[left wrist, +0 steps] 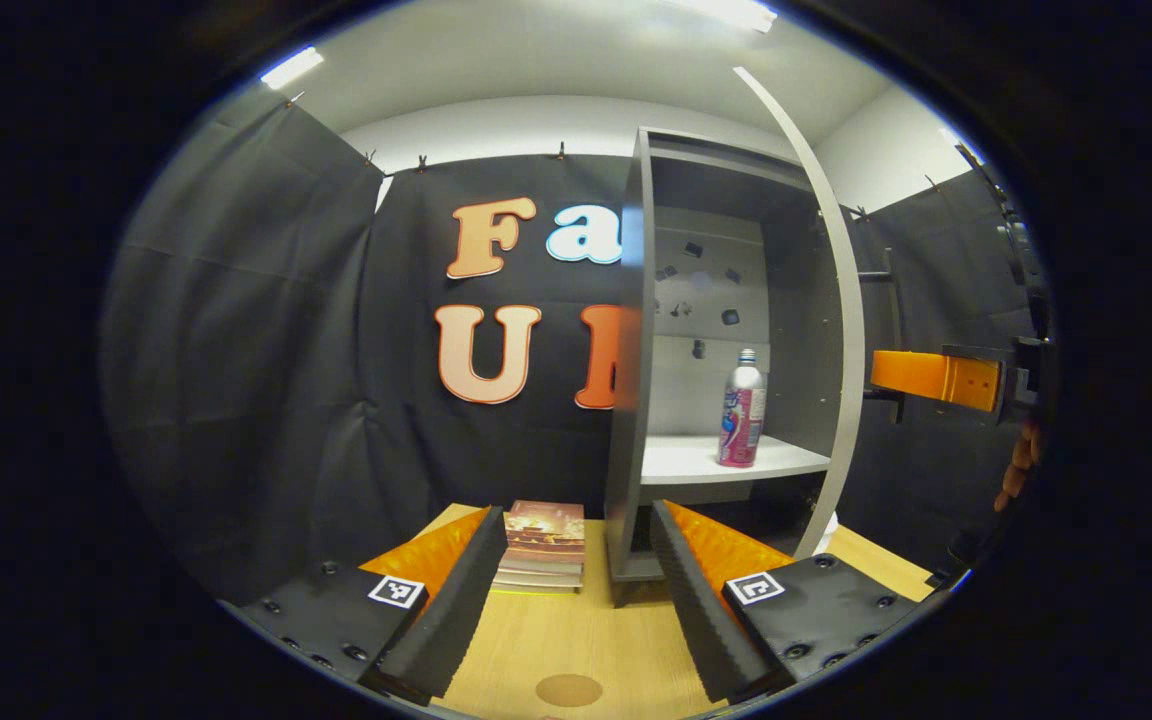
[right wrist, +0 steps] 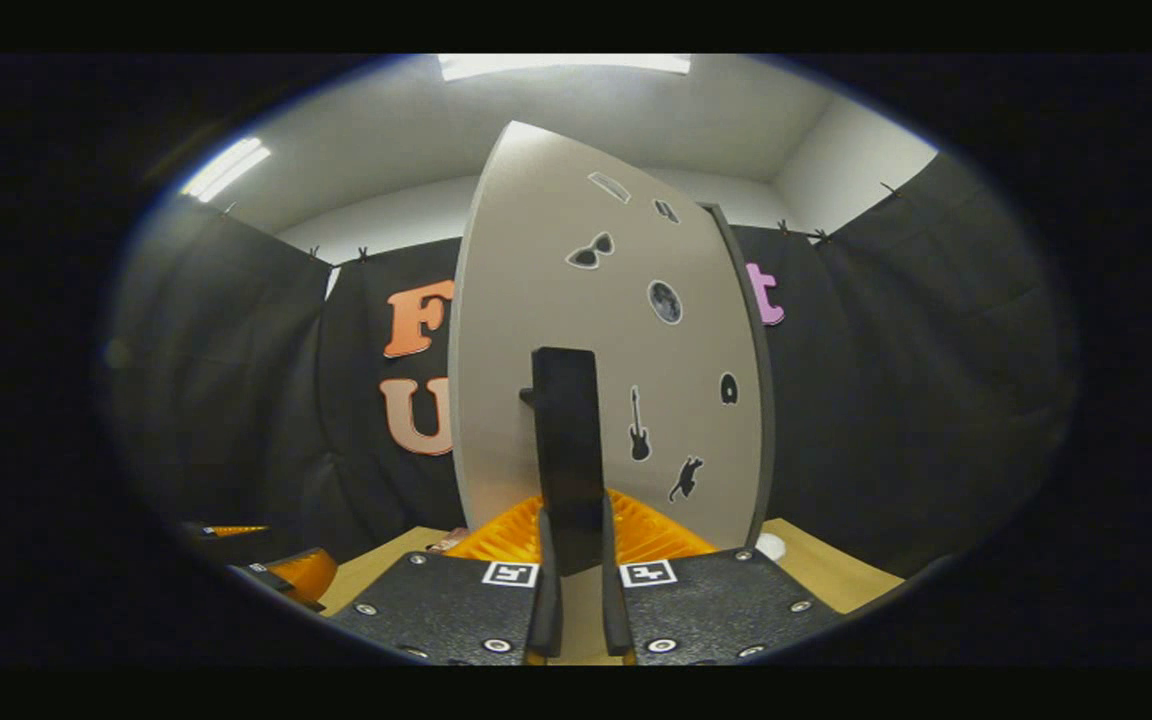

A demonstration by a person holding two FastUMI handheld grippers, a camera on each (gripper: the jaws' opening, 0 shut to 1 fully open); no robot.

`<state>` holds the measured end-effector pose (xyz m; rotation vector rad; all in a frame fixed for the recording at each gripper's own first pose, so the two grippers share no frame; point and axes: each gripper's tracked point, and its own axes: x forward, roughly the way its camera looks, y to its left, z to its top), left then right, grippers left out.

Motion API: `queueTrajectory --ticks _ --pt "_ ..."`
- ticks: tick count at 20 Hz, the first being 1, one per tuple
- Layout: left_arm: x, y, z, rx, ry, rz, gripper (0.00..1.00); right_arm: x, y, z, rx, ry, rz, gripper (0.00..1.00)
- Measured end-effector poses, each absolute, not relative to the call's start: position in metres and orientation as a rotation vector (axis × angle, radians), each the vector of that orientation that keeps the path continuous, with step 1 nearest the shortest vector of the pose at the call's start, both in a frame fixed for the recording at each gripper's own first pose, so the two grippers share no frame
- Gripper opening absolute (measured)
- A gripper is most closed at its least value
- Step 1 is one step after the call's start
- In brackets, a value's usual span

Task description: Open the cabinet door with the right hand, grasp the bottle in the cabinet with the left hand and place it on the coaster, then close the cabinet door with the right hand.

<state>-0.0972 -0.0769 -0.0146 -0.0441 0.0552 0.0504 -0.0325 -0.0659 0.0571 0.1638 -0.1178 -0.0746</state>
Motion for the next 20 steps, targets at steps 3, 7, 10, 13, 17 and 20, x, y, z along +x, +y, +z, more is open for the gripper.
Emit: queueTrajectory --ticks 3,7,10,13,17,20 --pt "-0.092 -0.097 -0.011 -0.066 0.053 -0.001 0.94 -0.04 -0.076 0.055 0.179 -0.118 -0.111 0.13" --pt "-0.085 -0.116 -0.009 -0.071 0.05 -0.05 0.93 -0.05 -0.1 0.056 0.161 -0.134 -0.201 0.15" --pt "-0.077 -0.125 -0.005 -0.064 0.046 -0.077 0.94 -0.053 -0.115 0.055 0.124 -0.13 -0.232 0.09" --pt "-0.072 -0.142 -0.002 -0.067 0.045 -0.11 0.94 -0.054 -0.12 0.054 0.132 -0.127 -0.201 0.07" --pt "-0.07 -0.16 0.001 -0.055 0.042 -0.145 0.94 -0.057 -0.129 0.05 0.104 -0.114 -0.198 0.17" --pt "-0.075 -0.164 0.0 -0.048 0.045 -0.14 0.93 -0.06 -0.143 0.05 0.041 -0.111 -0.221 0.24"
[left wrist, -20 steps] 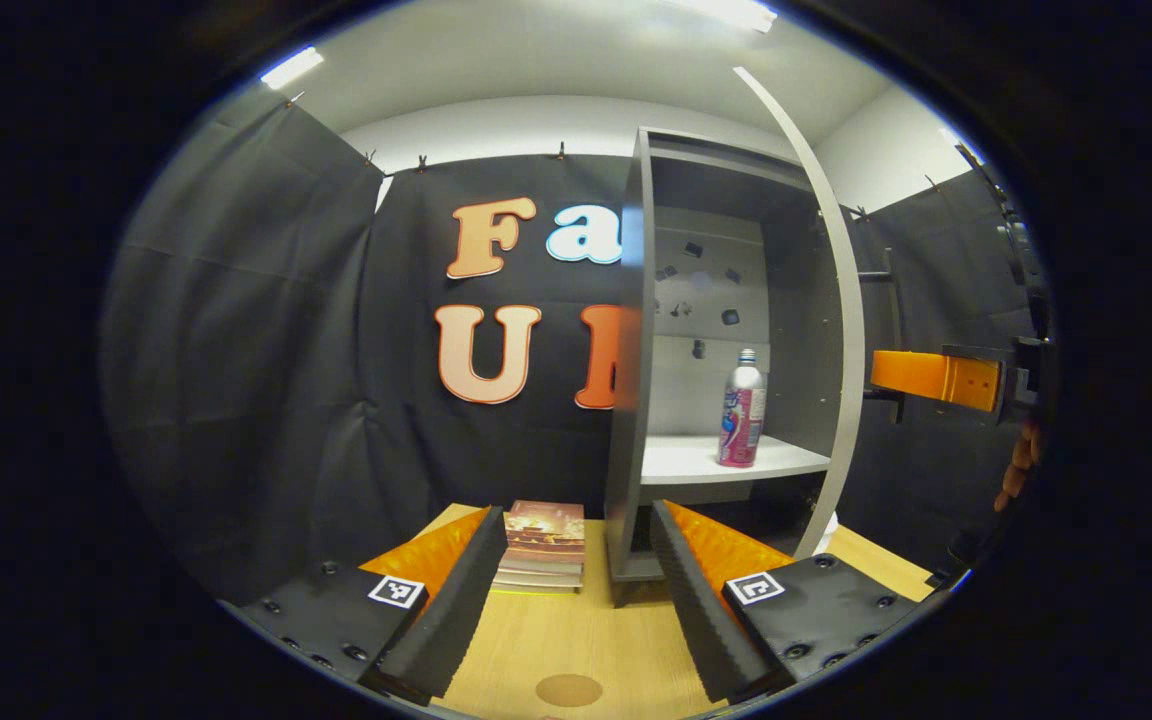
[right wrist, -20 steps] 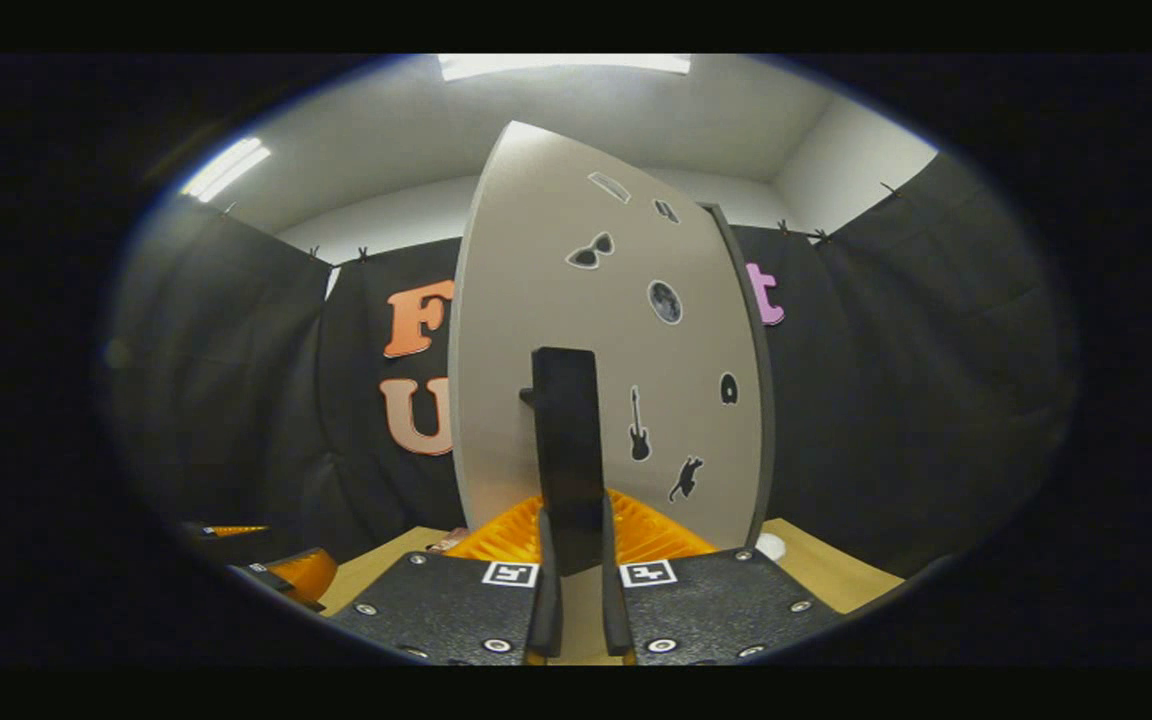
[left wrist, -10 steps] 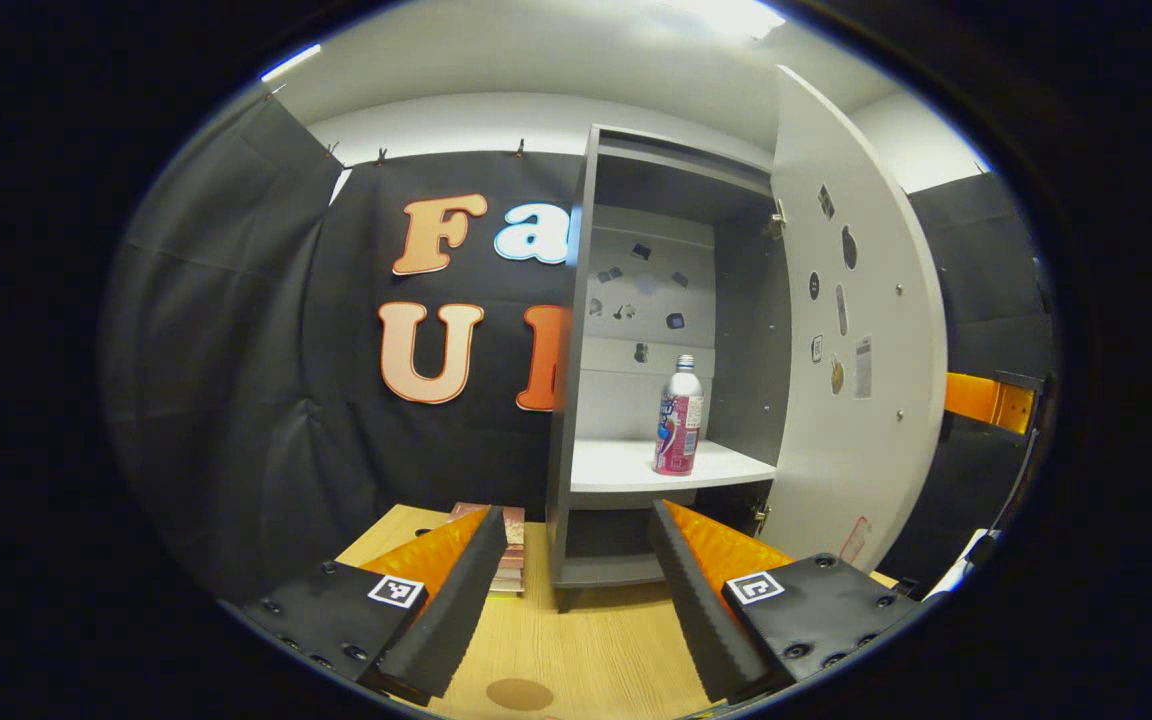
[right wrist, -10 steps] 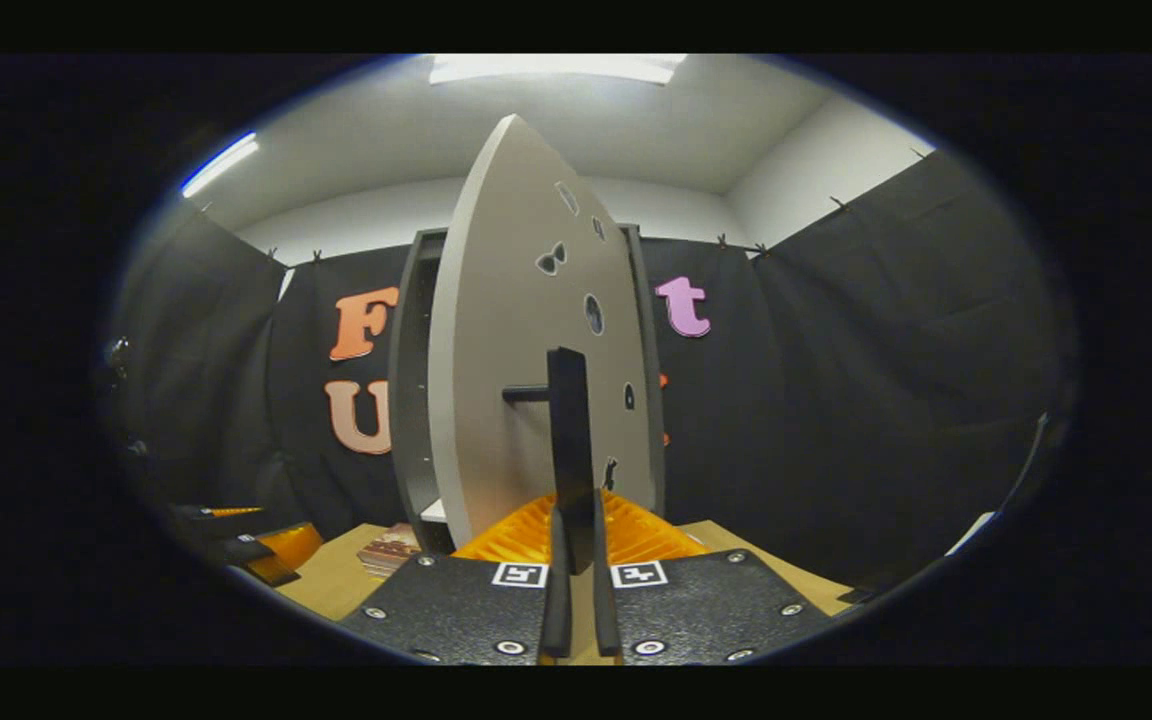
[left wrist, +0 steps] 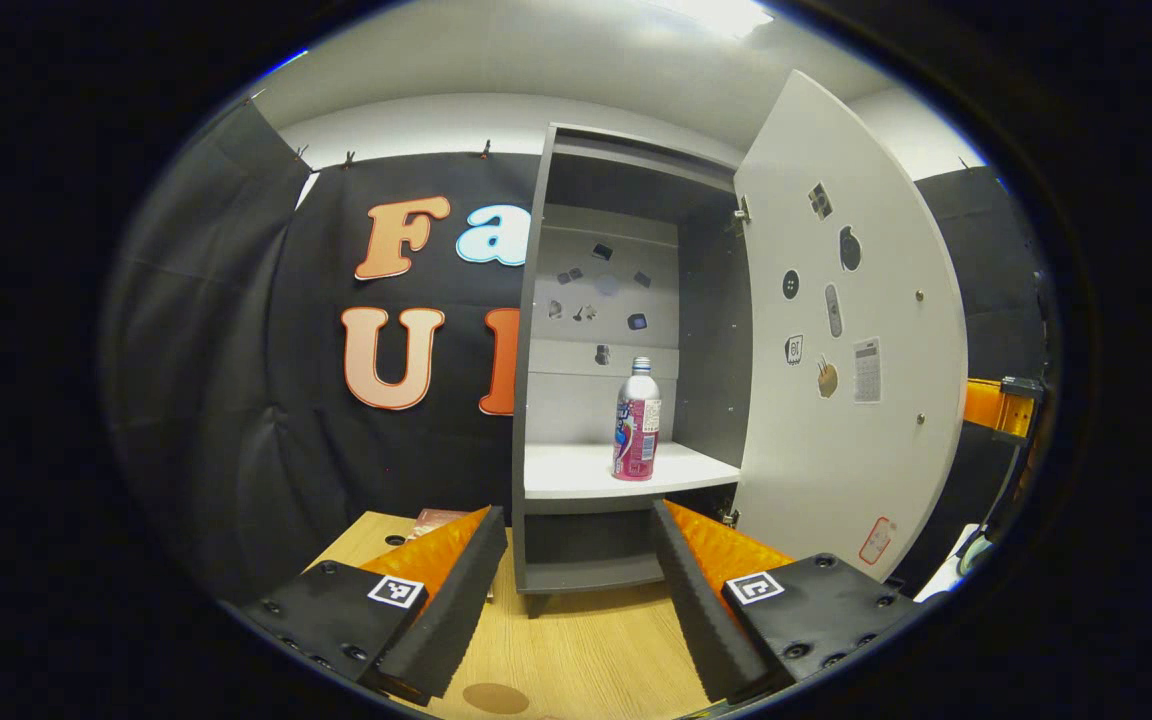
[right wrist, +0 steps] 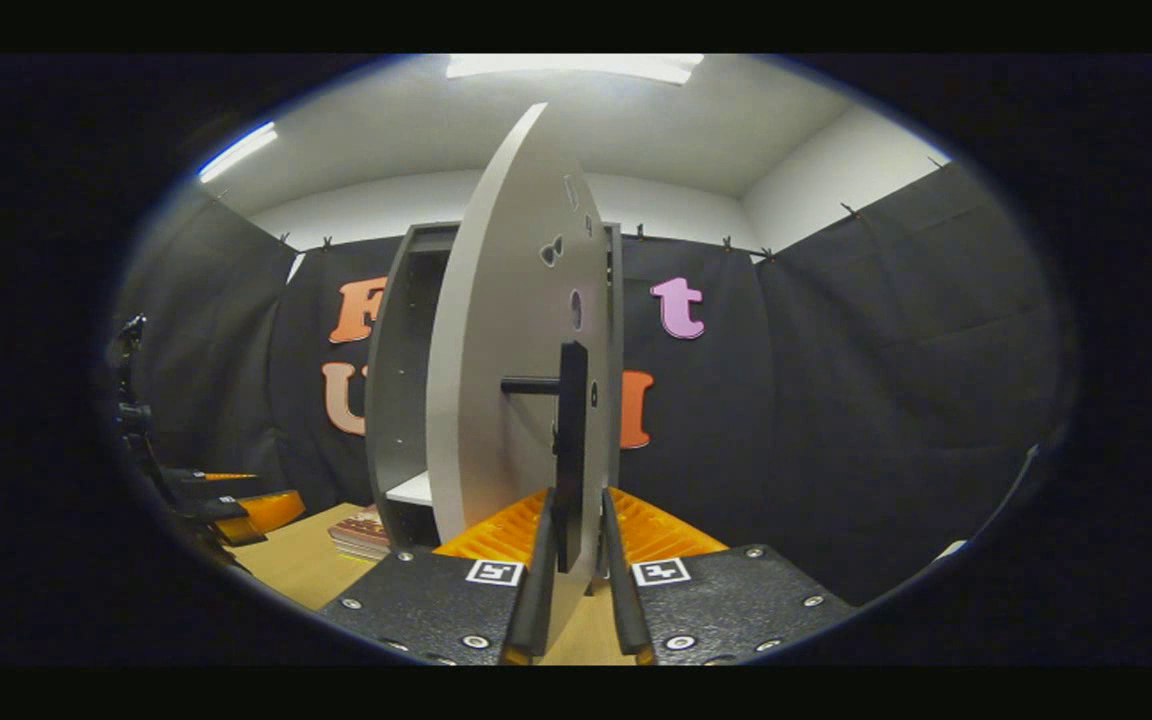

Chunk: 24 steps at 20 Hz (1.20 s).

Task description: Open the cabinet door with the right hand, grasp the bottle in the cabinet with the left hand and place it on the coaster, then close the cabinet door with the right hand.

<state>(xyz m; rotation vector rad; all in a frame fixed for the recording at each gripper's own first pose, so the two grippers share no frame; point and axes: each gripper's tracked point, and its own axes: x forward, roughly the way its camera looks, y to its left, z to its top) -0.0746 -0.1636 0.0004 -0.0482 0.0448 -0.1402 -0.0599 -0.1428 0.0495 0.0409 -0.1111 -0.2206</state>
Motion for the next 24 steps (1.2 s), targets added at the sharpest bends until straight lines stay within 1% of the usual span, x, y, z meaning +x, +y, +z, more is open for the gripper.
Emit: queueTrajectory --ticks 1,2,4,5,7,8,9,10,11,12,15,20,24 --pt "-0.077 -0.165 -0.004 -0.05 0.056 -0.138 0.93 -0.062 -0.149 0.049 0.022 -0.109 -0.232 0.28" --pt "-0.078 -0.165 -0.007 -0.054 0.066 -0.135 0.94 -0.063 -0.154 0.049 0.012 -0.103 -0.245 0.34" --pt "-0.079 -0.164 -0.011 -0.062 0.079 -0.136 0.94 -0.065 -0.161 0.047 0.004 -0.097 -0.277 0.39" --pt "-0.079 -0.164 -0.012 -0.064 0.083 -0.134 0.94 -0.067 -0.165 0.046 0.001 -0.094 -0.292 0.4" --pt "-0.076 -0.161 -0.012 -0.068 0.085 -0.14 0.93 -0.069 -0.17 0.046 0.017 -0.095 -0.306 0.39" --pt "-0.075 -0.16 -0.013 -0.065 0.087 -0.143 0.94 -0.068 -0.167 0.046 0.039 -0.096 -0.301 0.39" --pt "-0.073 -0.157 -0.013 -0.062 0.089 -0.144 0.94 -0.068 -0.167 0.046 0.056 -0.098 -0.299 0.35" --pt "-0.072 -0.156 -0.012 -0.063 0.088 -0.141 0.94 -0.069 -0.166 0.045 0.072 -0.094 -0.302 0.43" --pt "-0.07 -0.155 -0.012 -0.069 0.086 -0.143 0.94 -0.069 -0.166 0.043 0.085 -0.09 -0.308 0.47" --pt "-0.068 -0.154 -0.012 -0.074 0.088 -0.15 0.94 -0.07 -0.166 0.042 0.103 -0.086 -0.318 0.53" --pt "-0.064 -0.151 -0.011 -0.067 0.085 -0.166 0.94 -0.073 -0.166 0.04 0.125 -0.083 -0.356 0.56" --pt "-0.048 -0.148 -0.017 -0.08 0.092 -0.216 0.94 -0.093 -0.184 0.037 0.059 -0.062 -0.5 0.64" --pt "-0.033 -0.149 -0.019 -0.097 0.095 -0.282 0.94 -0.109 -0.201 0.043 -0.025 -0.062 -0.626 0.64"
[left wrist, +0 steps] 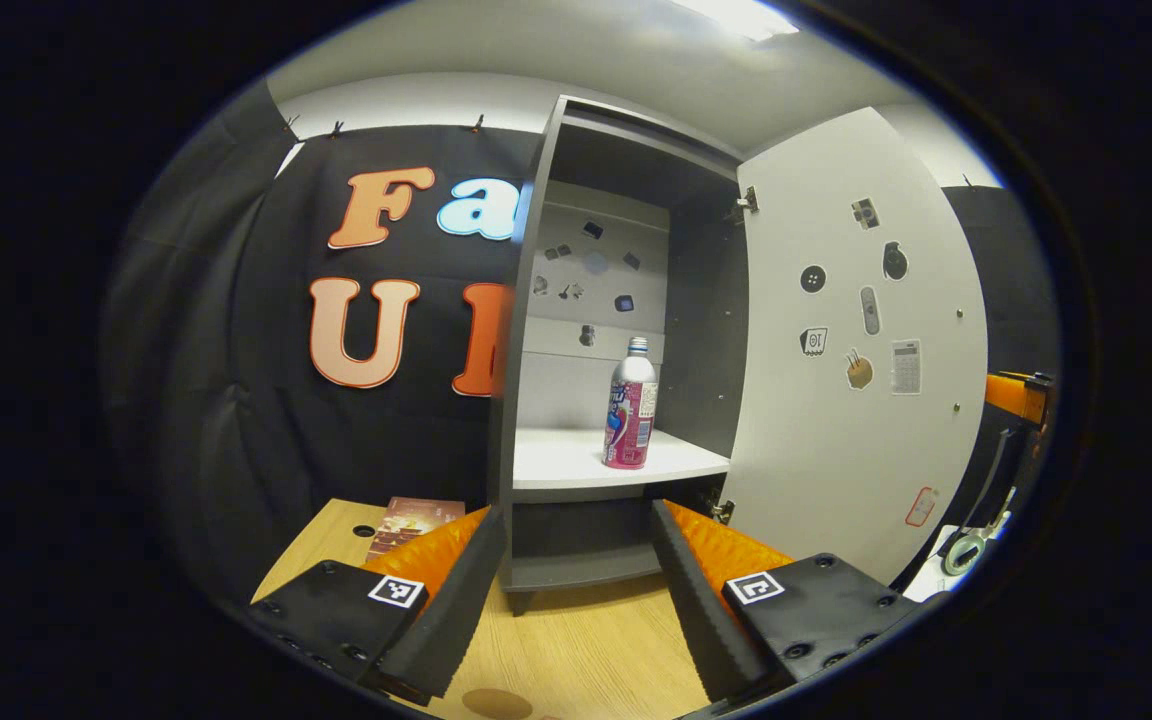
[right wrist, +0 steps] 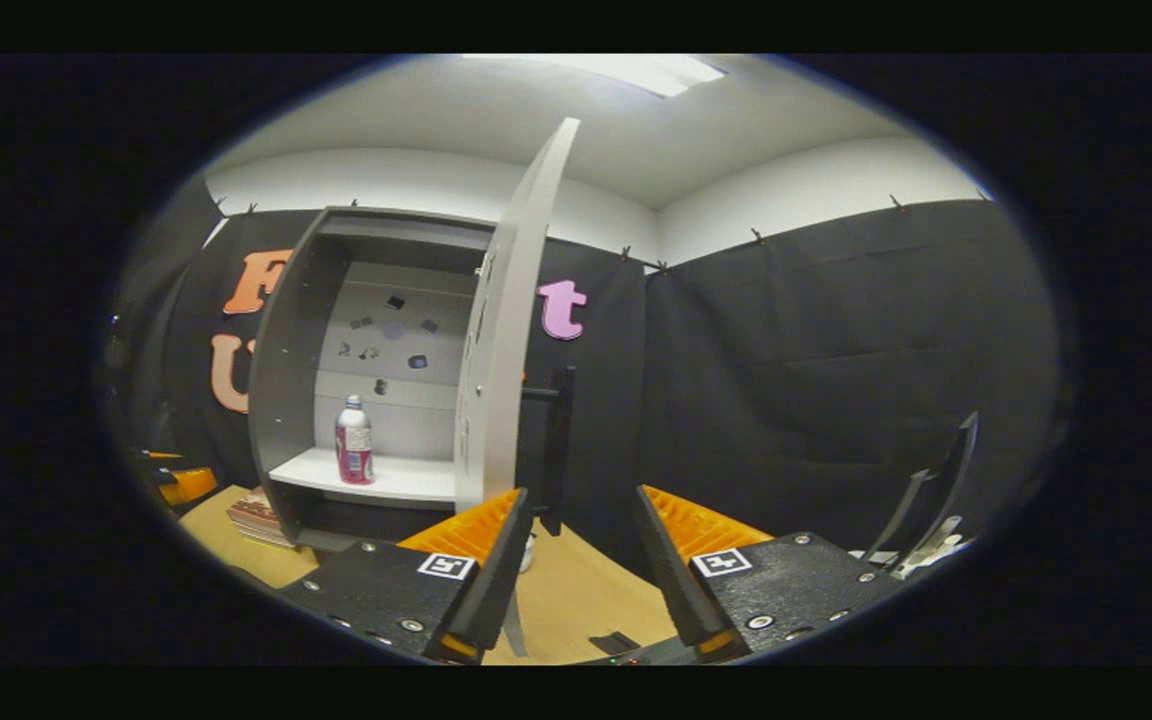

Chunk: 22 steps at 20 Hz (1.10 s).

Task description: Open the cabinet door with the right hand, grasp the bottle in the cabinet with the left hand and place it on the coaster, then close the cabinet door with the right hand.

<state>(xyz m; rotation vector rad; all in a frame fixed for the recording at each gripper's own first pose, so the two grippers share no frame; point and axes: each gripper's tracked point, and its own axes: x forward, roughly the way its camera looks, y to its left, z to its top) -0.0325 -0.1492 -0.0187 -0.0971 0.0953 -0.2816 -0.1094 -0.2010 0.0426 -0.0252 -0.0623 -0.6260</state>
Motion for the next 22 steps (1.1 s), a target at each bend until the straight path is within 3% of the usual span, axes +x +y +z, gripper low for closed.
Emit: queueTrajectory --ticks 4,9,14,22 --pt "-0.016 -0.148 -0.018 -0.089 0.09 -0.351 0.94 -0.112 -0.189 0.046 -0.054 -0.048 -0.663 0.66" --pt "0.005 -0.15 -0.009 -0.066 0.062 -0.404 0.94 -0.089 -0.155 0.052 -0.046 -0.076 -0.586 0.64" --pt "0.014 -0.168 0.007 -0.123 0.037 -0.431 0.94 -0.055 -0.123 0.046 -0.012 -0.071 -0.464 0.73" --pt "0.059 -0.201 0.025 -0.117 -0.037 -0.332 0.94 -0.012 -0.117 0.039 -0.005 -0.079 -0.324 0.86"
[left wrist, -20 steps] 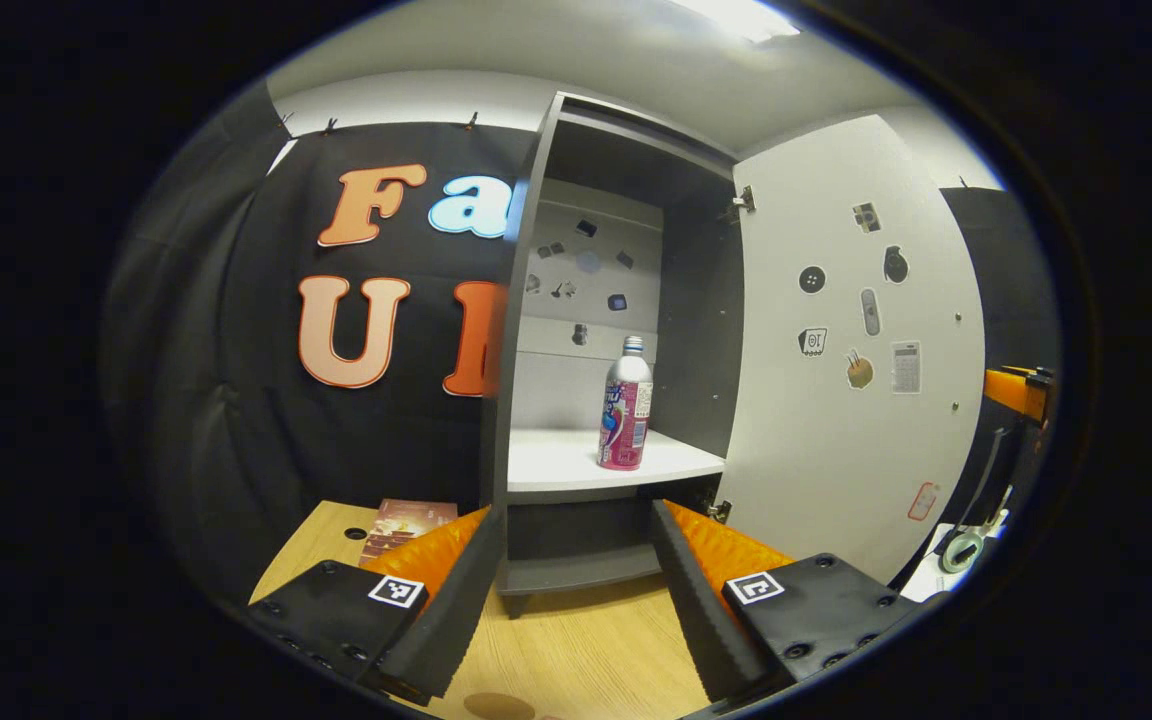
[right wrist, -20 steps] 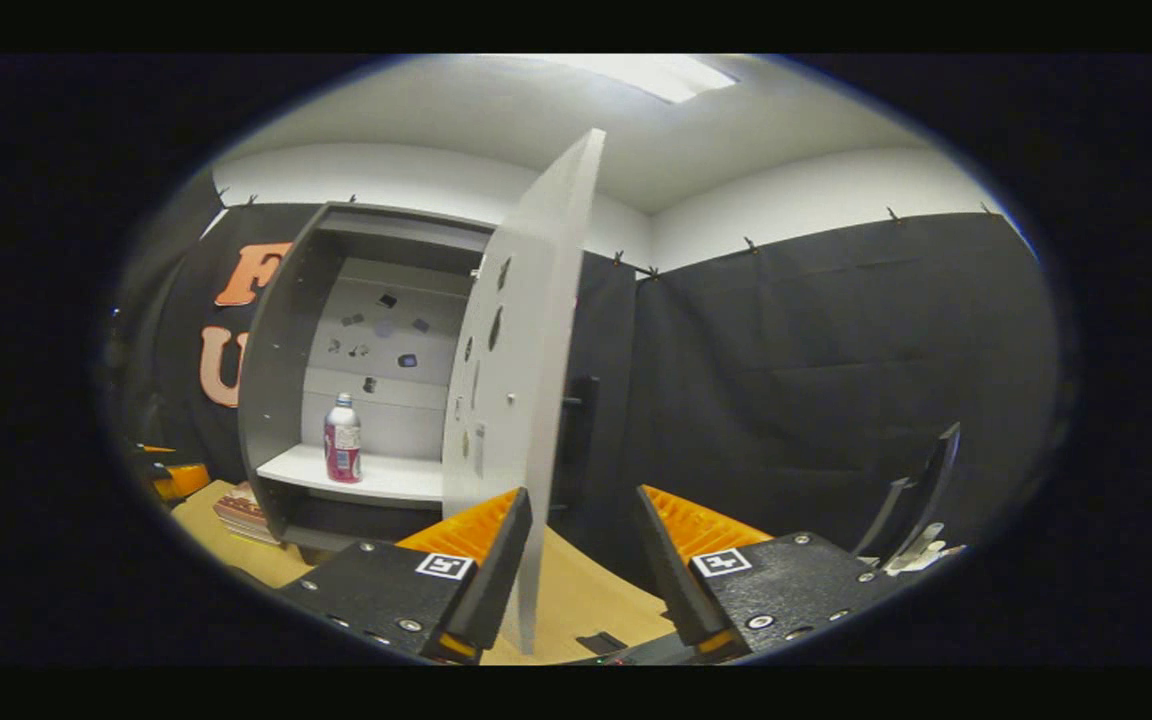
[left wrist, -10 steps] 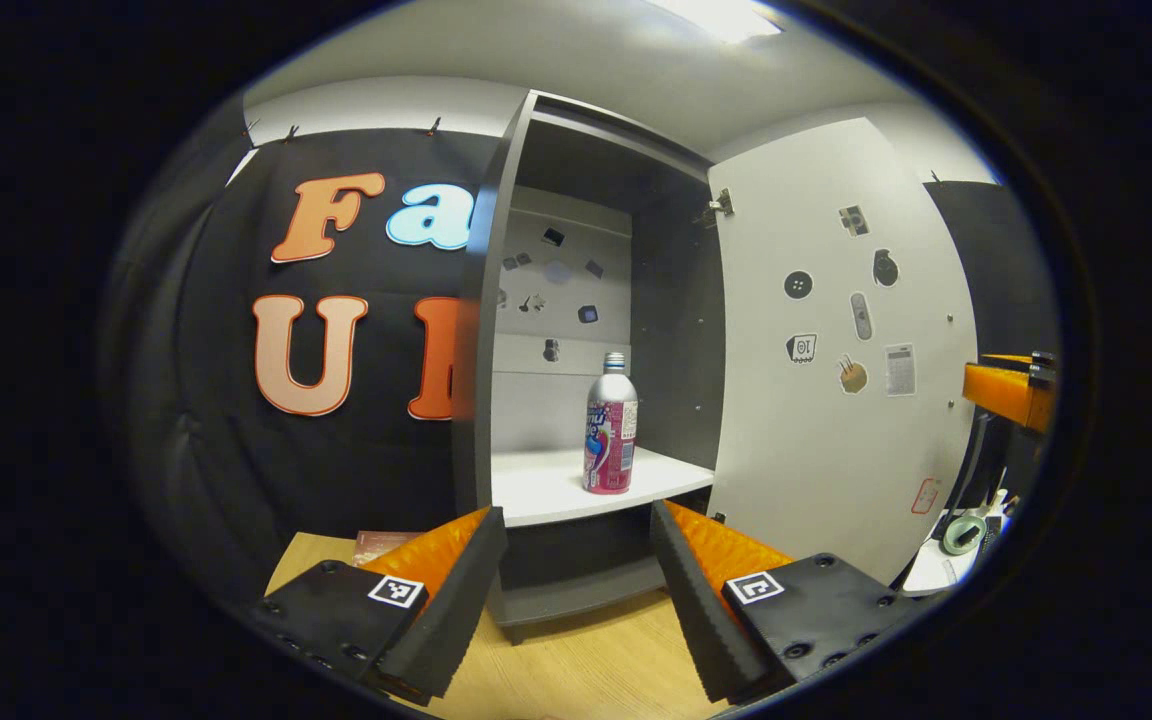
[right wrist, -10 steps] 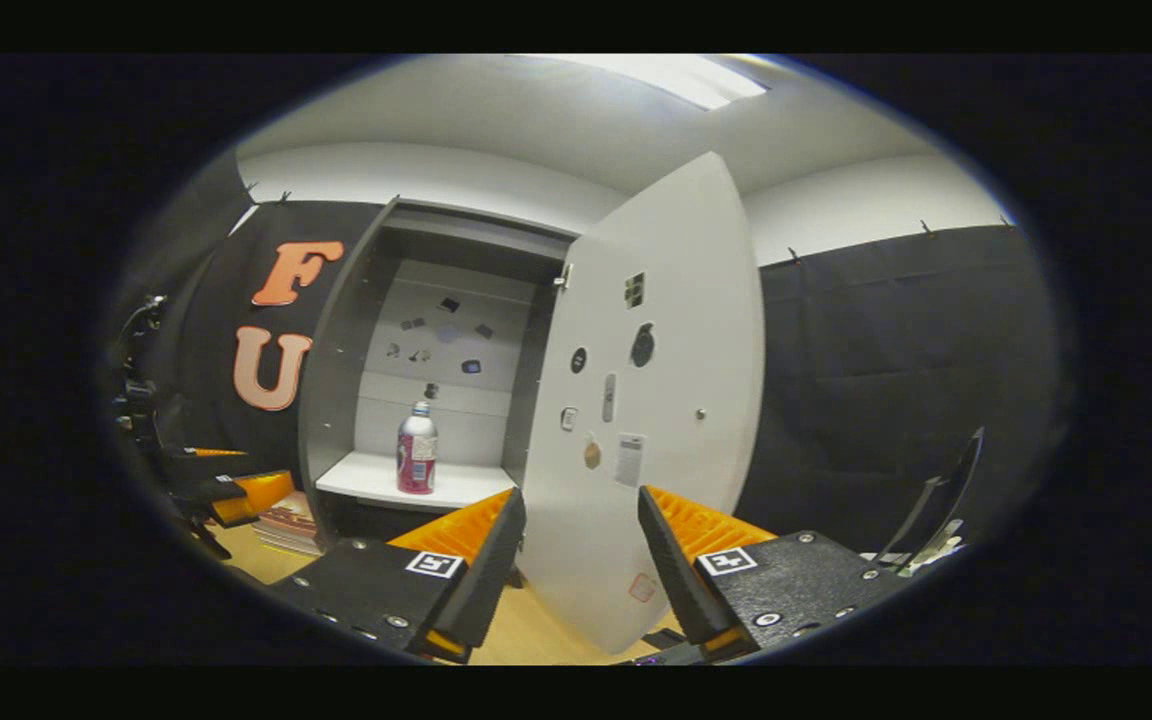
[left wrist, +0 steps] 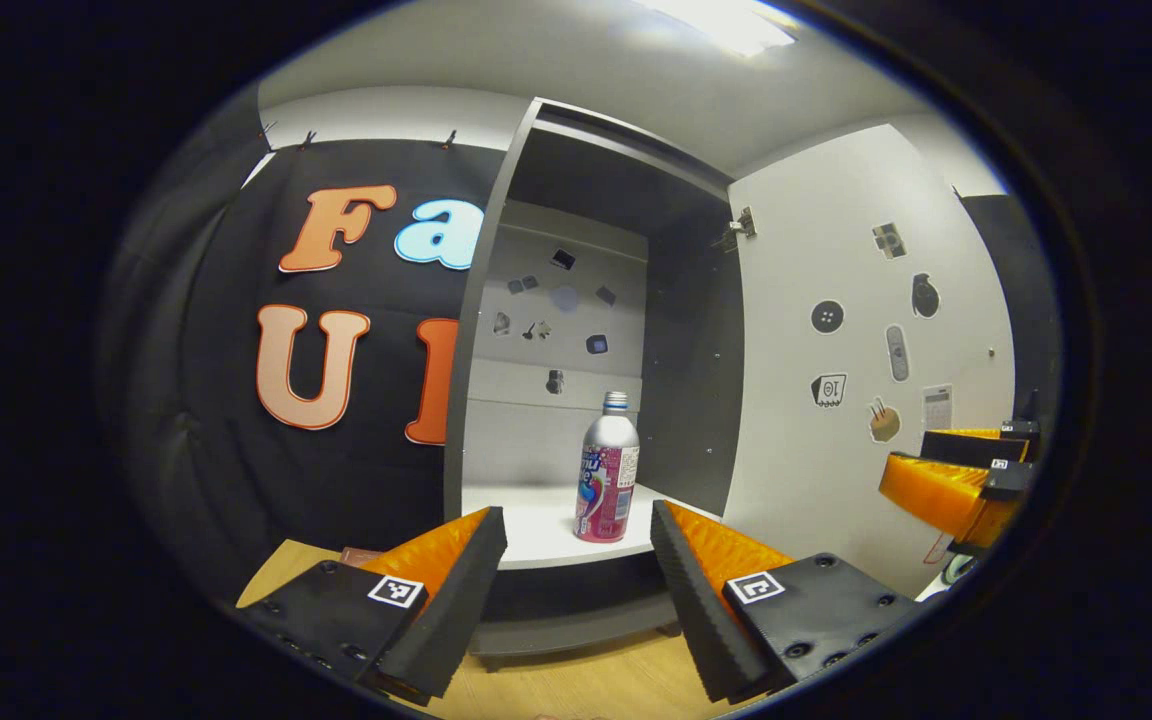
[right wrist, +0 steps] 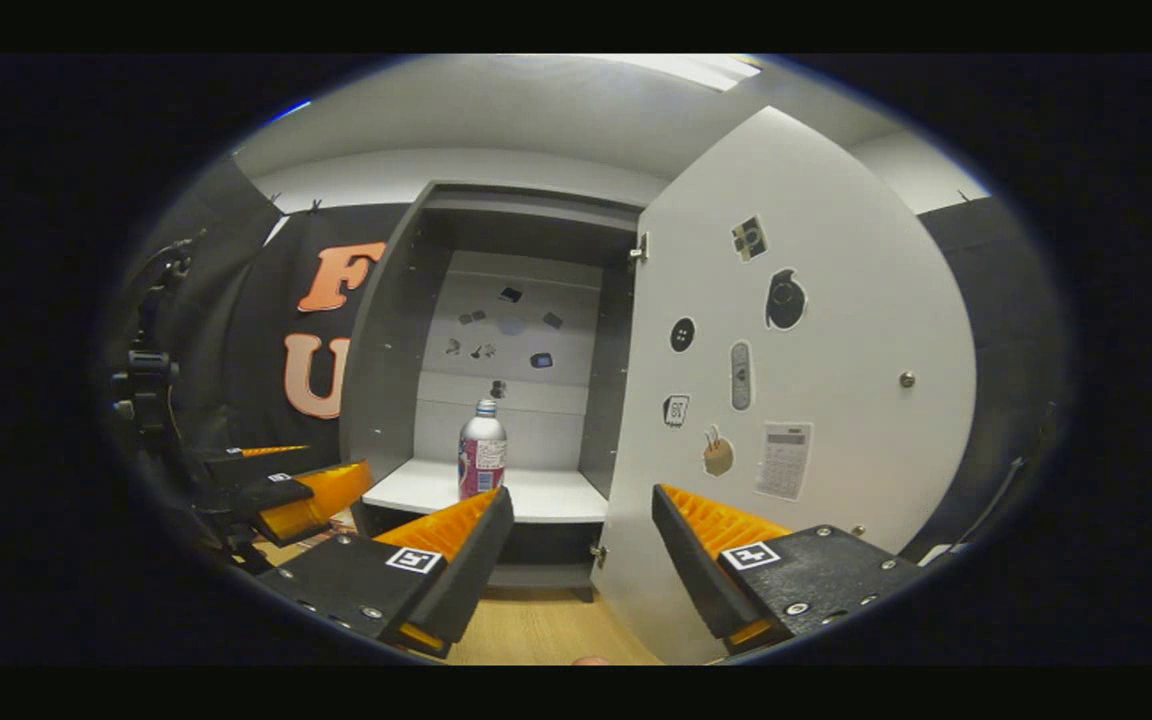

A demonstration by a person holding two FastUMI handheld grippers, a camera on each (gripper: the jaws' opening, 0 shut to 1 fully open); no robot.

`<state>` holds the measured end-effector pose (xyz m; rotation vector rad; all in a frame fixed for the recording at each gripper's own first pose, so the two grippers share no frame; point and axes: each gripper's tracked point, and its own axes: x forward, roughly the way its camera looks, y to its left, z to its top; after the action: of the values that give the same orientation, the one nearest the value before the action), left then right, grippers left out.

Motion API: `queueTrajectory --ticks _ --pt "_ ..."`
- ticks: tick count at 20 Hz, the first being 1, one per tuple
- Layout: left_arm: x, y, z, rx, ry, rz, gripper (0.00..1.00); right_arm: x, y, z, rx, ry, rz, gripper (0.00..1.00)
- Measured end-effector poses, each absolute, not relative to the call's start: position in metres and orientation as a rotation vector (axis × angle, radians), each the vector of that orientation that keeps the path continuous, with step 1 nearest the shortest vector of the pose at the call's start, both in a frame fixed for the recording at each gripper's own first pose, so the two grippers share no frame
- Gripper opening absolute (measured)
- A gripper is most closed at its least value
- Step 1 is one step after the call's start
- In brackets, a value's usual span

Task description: Open the cabinet door with the right hand, grasp the bottle in the cabinet with the left hand and place it on the coaster, then close the cabinet door with the right hand.

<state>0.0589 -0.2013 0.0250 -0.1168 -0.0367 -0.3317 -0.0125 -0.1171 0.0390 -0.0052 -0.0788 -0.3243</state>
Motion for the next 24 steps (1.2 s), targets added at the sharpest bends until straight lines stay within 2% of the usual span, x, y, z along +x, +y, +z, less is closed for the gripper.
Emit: queueTrajectory --ticks 7,17,24 --pt "0.105 -0.263 0.032 -0.071 -0.087 -0.365 0.94 0.011 -0.12 0.026 -0.008 -0.059 -0.254 0.9" --pt "0.21 -0.296 0.008 -0.028 -0.078 -0.402 0.95 0.044 -0.135 0.007 -0.066 -0.019 -0.314 0.95" --pt "0.245 -0.311 -0.011 -0.015 -0.054 -0.445 0.95 0.051 -0.132 -0.013 -0.025 0.057 -0.366 0.95"
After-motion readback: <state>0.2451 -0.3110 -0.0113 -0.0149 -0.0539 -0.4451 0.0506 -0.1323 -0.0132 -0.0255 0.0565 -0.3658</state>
